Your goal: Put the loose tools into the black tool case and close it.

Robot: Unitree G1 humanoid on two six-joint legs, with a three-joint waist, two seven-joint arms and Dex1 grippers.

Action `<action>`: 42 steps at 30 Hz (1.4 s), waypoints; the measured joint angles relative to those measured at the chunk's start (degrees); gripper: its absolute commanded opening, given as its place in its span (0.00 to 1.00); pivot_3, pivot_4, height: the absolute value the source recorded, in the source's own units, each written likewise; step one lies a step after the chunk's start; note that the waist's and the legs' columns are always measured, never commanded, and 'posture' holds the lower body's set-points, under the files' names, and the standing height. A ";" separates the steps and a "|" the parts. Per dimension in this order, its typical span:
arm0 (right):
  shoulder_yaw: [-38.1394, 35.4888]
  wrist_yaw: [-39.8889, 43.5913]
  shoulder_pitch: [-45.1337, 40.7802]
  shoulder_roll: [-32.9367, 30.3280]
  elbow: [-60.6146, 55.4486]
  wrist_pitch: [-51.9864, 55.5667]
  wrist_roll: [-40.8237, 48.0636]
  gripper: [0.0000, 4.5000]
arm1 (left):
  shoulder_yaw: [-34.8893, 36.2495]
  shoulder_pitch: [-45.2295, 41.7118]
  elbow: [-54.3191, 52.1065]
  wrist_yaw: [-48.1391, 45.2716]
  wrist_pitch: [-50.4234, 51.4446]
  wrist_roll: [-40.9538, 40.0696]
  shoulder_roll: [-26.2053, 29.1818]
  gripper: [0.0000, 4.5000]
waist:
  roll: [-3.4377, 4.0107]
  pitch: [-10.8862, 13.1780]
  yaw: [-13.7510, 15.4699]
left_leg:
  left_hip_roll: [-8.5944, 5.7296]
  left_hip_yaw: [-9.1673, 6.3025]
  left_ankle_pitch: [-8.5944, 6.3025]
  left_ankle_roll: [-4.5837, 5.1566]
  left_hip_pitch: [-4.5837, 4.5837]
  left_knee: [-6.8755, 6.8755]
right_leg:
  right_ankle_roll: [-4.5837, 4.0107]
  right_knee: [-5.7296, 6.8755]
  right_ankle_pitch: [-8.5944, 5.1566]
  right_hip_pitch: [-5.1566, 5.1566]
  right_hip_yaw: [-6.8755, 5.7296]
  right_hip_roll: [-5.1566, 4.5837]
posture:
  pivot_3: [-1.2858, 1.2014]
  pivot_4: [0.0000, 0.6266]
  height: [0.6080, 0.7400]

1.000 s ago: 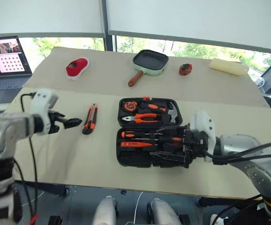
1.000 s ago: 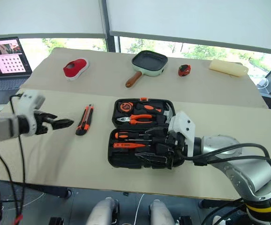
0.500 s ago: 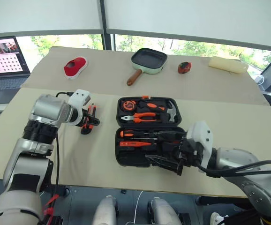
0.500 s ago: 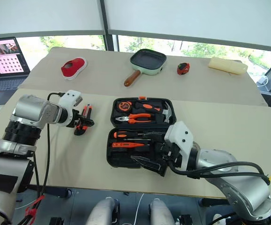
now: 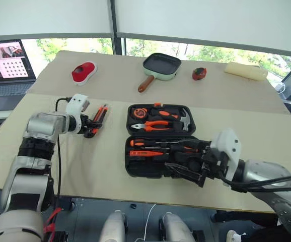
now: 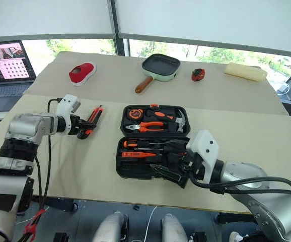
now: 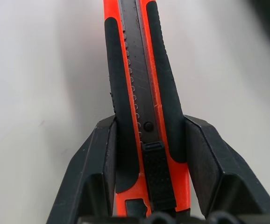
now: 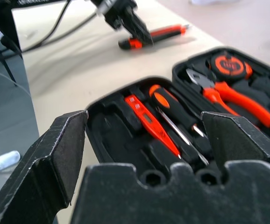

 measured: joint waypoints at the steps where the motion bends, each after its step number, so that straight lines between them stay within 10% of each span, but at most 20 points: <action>1: -0.63 0.07 0.65 -0.23 -0.35 0.02 0.46 1.00 | -0.31 0.19 -3.08 -5.09 -2.11 -1.19 1.21 0.37 | -0.03 0.02 0.01 | -0.01 0.00 0.00 0.00 -0.07 0.00 | 0.02 -0.07 0.00 -0.02 0.00 -0.02 | 0.52 0.24 1.00; 10: -3.44 -0.83 8.42 -1.16 -3.01 0.36 1.19 1.00 | -15.65 -1.08 -17.11 -29.69 -20.04 1.88 -0.64 0.37 | 0.05 -0.02 0.07 | -0.07 -0.03 -0.02 0.07 -0.05 0.04 | 0.09 -0.18 0.00 0.12 -0.01 -0.04 | 0.52 0.24 1.00; 40: -6.18 -14.94 14.01 -2.96 -9.22 0.78 10.93 1.00 | -32.03 -1.69 -32.17 -28.02 1.93 10.67 -5.42 0.37 | 0.07 -0.04 -1.37 | -0.08 -0.34 -0.01 0.09 0.02 0.20 | 0.14 0.05 -0.03 0.19 0.03 0.08 | 0.52 0.24 1.00; 42: -6.18 -14.39 14.01 -2.95 -9.15 0.68 10.63 1.00 | -32.15 -1.71 -31.95 -27.90 1.65 10.67 -5.43 0.55 | 0.08 -0.05 -1.34 | -0.08 -0.34 -0.01 0.09 0.03 0.20 | 0.14 0.04 -0.03 0.21 0.03 0.07 | 0.52 0.24 1.00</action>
